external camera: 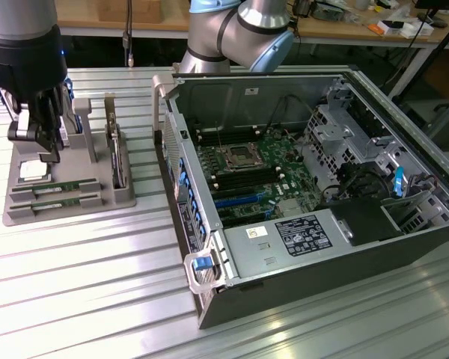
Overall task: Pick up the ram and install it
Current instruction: 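Pick up the ram and move it above insertion slot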
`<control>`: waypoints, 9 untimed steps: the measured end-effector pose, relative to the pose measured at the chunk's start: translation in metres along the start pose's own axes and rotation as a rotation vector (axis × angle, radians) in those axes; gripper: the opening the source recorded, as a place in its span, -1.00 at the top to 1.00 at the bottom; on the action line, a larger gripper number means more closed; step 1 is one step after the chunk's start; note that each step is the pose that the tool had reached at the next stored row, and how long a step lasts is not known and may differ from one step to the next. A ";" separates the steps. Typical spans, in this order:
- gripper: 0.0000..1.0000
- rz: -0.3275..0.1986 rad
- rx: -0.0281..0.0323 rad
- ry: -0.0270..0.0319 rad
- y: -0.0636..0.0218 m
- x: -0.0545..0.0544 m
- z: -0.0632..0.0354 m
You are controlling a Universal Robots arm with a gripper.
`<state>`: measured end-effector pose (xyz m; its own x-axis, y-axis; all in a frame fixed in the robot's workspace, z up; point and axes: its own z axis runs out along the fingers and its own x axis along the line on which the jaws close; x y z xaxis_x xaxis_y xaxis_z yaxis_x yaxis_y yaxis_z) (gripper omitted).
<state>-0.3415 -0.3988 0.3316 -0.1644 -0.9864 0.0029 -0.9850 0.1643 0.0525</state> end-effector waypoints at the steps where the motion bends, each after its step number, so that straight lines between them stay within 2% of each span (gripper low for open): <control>1: 0.40 0.000 0.0000 0.0000 -0.0001 0.000 0.0007; 9: 0.40 0.000 0.0000 0.0000 -0.0002 0.000 0.0040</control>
<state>-0.3415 -0.3988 0.3276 -0.1644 -0.9864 0.0028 -0.9850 0.1643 0.0525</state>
